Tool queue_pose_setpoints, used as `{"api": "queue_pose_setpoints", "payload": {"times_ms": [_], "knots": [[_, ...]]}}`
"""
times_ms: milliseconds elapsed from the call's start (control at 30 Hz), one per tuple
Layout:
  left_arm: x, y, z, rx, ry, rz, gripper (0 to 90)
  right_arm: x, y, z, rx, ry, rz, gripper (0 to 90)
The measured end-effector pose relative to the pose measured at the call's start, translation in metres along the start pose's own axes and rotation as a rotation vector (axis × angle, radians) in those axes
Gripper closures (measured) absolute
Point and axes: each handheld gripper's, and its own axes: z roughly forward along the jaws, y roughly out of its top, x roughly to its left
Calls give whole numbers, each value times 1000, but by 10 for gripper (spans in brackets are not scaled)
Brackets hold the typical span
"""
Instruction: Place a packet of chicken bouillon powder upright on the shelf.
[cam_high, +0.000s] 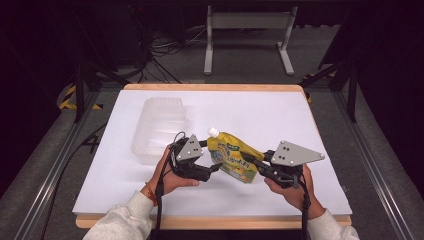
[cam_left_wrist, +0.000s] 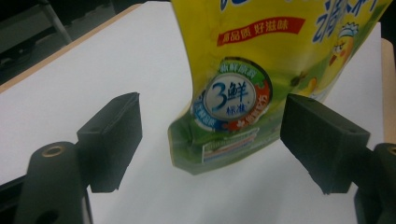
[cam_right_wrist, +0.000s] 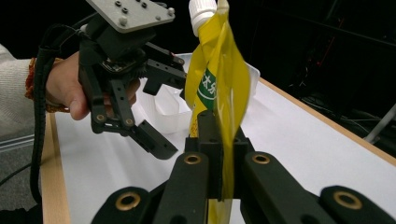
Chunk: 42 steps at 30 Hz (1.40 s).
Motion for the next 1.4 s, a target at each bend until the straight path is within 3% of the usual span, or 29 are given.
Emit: {"api": "queue_pose_setpoints", "payload": {"times_ms": [133, 233, 367, 400, 600, 667, 800, 933, 1200, 1400], "knots": [[2, 0, 2, 16, 2, 8, 242, 3, 3, 6, 7, 1, -14, 899], [1, 0, 1, 10, -5, 18, 323, 3, 4, 11, 11, 0, -14, 899], [2, 0, 1, 30, -6, 35, 368, 3, 5, 14, 13, 1, -14, 899], [2, -1, 1, 27, -4, 41, 424, 4, 5, 14, 13, -2, -17, 899], [4, -2, -1, 28, -14, 40, 539, 3, 7, 16, 10, -6, -12, 899], [4, -2, -1, 32, -15, 40, 647, 2, 7, 17, 10, -14, -11, 898], [7, -3, -3, 17, -14, 25, 779, 2, 7, 19, 9, -15, -5, 898], [7, -2, -4, 14, 5, 25, 818, 2, 8, 21, 4, -24, -3, 897], [15, -1, -11, -7, 44, -8, 822, 1, 16, 30, -3, -40, -11, 897], [20, 2, -18, -19, 82, -9, 833, 2, 25, 38, -20, -54, -16, 895]]}}
